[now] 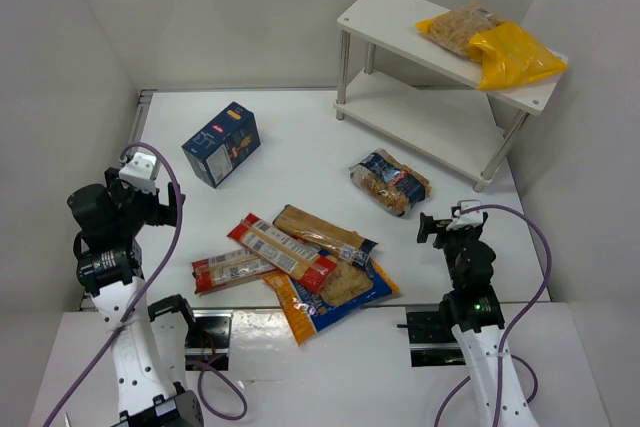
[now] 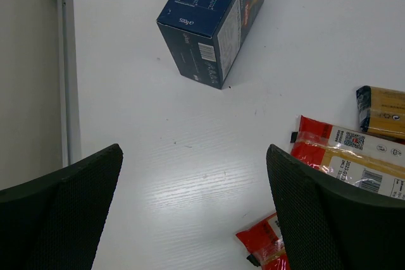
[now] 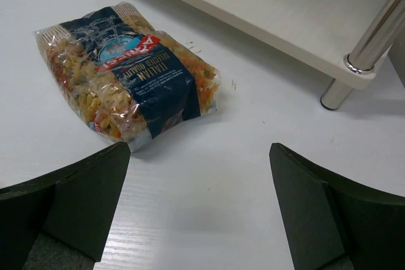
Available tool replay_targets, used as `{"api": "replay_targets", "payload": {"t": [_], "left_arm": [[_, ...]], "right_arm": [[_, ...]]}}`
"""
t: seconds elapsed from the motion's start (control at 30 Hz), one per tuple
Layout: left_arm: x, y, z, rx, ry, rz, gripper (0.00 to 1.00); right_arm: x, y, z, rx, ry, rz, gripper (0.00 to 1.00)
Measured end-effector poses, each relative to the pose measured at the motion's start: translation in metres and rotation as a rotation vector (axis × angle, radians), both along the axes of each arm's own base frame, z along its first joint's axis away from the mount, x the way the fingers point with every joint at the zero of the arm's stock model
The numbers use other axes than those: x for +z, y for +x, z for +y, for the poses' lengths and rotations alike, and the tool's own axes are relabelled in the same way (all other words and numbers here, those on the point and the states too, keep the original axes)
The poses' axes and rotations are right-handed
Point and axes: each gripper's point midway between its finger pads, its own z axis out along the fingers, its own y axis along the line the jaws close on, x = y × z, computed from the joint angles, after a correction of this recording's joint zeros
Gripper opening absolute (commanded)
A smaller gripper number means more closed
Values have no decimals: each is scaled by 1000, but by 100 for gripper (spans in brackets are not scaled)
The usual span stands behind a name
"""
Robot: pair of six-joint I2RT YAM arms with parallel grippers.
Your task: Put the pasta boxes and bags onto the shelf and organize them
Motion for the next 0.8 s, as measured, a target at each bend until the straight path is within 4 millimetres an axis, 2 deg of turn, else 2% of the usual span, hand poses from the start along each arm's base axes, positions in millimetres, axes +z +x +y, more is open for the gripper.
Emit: {"api": "replay_targets", "payload": {"t": [0.37,0.53,0.63,0.8], "left_arm": [[1,0,0,0,1,-3,100],[1,-1,0,0,3,-6,100],[1,-1,0,0,3,-6,100],[-2,0,0,0,-5,9,100]], "right_arm": [[0,0,0,2,-4,0,99],[4,1,8,50,-15,-16,99],[28,2,9,61,-24,-82,99],[113,-4,5,44,-62,-315,99]]}}
